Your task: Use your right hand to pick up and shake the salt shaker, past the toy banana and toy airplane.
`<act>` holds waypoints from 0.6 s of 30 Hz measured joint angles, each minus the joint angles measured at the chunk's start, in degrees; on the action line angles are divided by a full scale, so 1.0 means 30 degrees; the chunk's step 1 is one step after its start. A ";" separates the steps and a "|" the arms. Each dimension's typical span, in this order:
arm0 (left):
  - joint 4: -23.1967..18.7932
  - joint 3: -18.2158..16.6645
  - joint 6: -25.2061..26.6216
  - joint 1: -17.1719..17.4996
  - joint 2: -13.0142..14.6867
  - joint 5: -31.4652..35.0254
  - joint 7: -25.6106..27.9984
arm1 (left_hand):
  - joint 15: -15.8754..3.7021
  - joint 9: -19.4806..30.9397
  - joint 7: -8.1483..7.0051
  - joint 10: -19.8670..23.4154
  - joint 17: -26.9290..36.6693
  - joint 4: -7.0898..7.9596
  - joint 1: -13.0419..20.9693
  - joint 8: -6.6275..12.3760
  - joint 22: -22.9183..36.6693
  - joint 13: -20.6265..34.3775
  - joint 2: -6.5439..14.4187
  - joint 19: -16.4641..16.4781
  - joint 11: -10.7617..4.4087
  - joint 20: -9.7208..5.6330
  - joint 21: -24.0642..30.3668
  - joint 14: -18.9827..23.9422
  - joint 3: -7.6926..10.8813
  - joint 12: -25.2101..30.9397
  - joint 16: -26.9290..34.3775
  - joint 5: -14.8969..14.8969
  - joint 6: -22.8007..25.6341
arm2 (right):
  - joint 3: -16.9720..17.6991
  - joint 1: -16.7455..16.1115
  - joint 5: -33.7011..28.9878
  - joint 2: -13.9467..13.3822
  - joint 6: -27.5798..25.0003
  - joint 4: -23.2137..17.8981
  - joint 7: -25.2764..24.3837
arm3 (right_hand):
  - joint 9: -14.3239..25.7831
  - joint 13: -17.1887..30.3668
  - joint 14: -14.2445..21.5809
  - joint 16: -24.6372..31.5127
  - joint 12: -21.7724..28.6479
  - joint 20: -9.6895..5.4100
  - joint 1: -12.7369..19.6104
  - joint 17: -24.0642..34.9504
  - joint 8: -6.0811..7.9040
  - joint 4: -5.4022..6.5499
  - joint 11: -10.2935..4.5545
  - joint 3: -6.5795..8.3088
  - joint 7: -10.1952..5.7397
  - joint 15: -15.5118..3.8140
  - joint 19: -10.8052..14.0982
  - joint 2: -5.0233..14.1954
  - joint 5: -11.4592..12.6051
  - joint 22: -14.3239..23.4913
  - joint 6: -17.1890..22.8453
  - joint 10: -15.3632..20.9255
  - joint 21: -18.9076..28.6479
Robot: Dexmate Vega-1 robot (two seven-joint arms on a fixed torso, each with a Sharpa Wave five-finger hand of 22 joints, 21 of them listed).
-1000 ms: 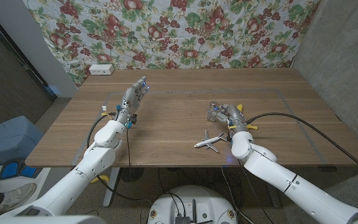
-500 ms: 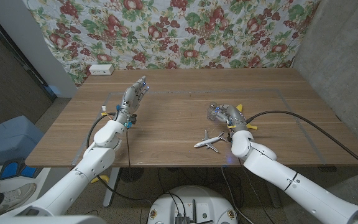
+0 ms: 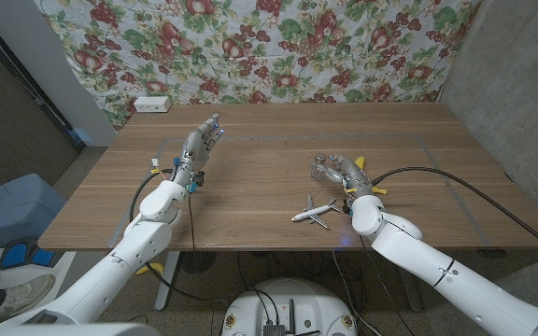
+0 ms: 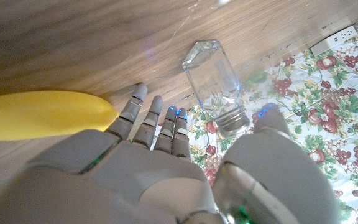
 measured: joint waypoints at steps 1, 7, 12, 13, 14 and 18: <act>0.0000 -0.0003 -0.0009 0.0000 0.0000 -0.0015 -0.0024 | 0.0000 0.0000 0.0000 0.0000 0.0000 0.0000 0.0000 0.0000 0.0000 0.0000 0.0000 0.0000 0.0000 0.0000 0.0000 0.0000 0.0000 0.0000 0.0000 0.0000 0.0000 | 0.0096 -0.0062 0.0140 -0.0042 0.0258 0.0037 0.0053 | -0.0024 -0.0097 -0.0231 -0.0010 -0.0136 -0.0029 -0.0160 -0.0154 0.0000 0.0078 0.0041 -0.0078 0.0025 0.0038 -0.0153 0.0155 0.0000 -0.0039 -0.0115 -0.0042 -0.0130; 0.0047 -0.0035 -0.0052 0.0001 0.0011 -0.0083 -0.0111 | 0.0000 0.0000 0.0000 0.0001 -0.0001 0.0001 0.0001 0.0000 0.0000 0.0001 -0.0001 0.0000 0.0000 0.0000 0.0000 0.0001 0.0001 0.0000 0.0000 0.0000 0.0000 | 0.0704 -0.0457 0.1259 -0.0252 0.2650 0.0424 0.0532 | -0.0113 -0.0458 -0.0788 -0.0010 -0.0504 -0.0379 -0.0730 -0.0725 0.0000 0.0291 0.0111 -0.0291 0.0023 0.0281 -0.0493 0.0320 -0.0010 -0.0056 -0.0250 -0.0026 -0.0423; 0.0128 -0.0064 -0.0110 0.0001 0.0013 -0.0128 -0.0206 | 0.0000 0.0000 0.0000 0.0000 -0.0001 0.0002 0.0001 -0.0001 0.0001 0.0001 0.0000 0.0000 0.0000 0.0000 0.0001 0.0000 0.0001 0.0000 0.0000 0.0000 0.0000 | 0.1217 -0.0790 0.2011 -0.0299 0.4704 0.0918 0.0838 | -0.0202 -0.0769 -0.1188 -0.0010 -0.0869 -0.0751 -0.1081 -0.1197 0.0000 0.0421 0.0155 -0.0421 -0.0157 0.0377 -0.0381 0.0275 -0.0152 -0.0055 -0.0429 -0.0072 -0.0568; 0.0152 -0.0073 -0.0132 0.0001 0.0013 -0.0144 -0.0223 | 0.0000 0.0001 0.0000 0.0000 -0.0001 0.0001 0.0000 -0.0001 0.0000 0.0001 0.0000 0.0000 0.0000 0.0000 0.0000 0.0001 0.0001 0.0000 0.0000 0.0000 0.0000 | 0.1365 -0.0882 0.2276 -0.0300 0.5374 0.1075 0.0921 | -0.0202 -0.0793 -0.1269 -0.0010 -0.0908 -0.0756 -0.1081 -0.1254 0.0001 0.0415 0.0182 -0.0414 -0.0185 0.0296 -0.0386 0.0275 -0.0152 -0.0079 -0.0457 -0.0100 -0.0595; 0.0155 -0.0074 -0.0140 0.0001 0.0012 -0.0149 -0.0236 | 0.0000 0.0000 0.0000 0.0000 -0.0002 0.0000 0.0001 0.0000 0.0000 0.0001 0.0000 0.0000 0.0000 0.0000 0.0000 0.0001 0.0000 0.0000 0.0000 0.0000 0.0000 | 0.1433 -0.0920 0.2323 -0.0300 0.5495 0.1143 0.0956 | -0.0202 -0.0850 -0.1276 -0.0010 -0.0909 -0.0850 -0.1082 -0.1329 0.0000 0.0415 0.0213 -0.0414 -0.0219 0.0288 -0.0481 0.0276 -0.0152 -0.0123 -0.0491 -0.0131 -0.0697; 0.0217 -0.0088 -0.0159 -0.0013 0.0013 -0.0185 -0.0292 | 0.0000 0.0000 0.0000 0.0001 -0.0002 -0.0076 0.0000 -0.0001 0.0001 0.0001 0.0000 0.0000 0.0000 0.0000 0.0000 0.0001 -0.0078 0.0000 0.0001 0.0000 0.0000 | 0.1836 -0.1093 0.3019 -0.0263 0.7143 0.1574 0.1287 | -0.0290 -0.0993 -0.1415 -0.0010 -0.1070 -0.0853 -0.1282 -0.1559 0.0004 0.0472 0.0213 -0.0472 -0.0218 0.0428 -0.0484 0.0473 -0.0224 -0.0145 -0.0490 -0.0130 -0.0704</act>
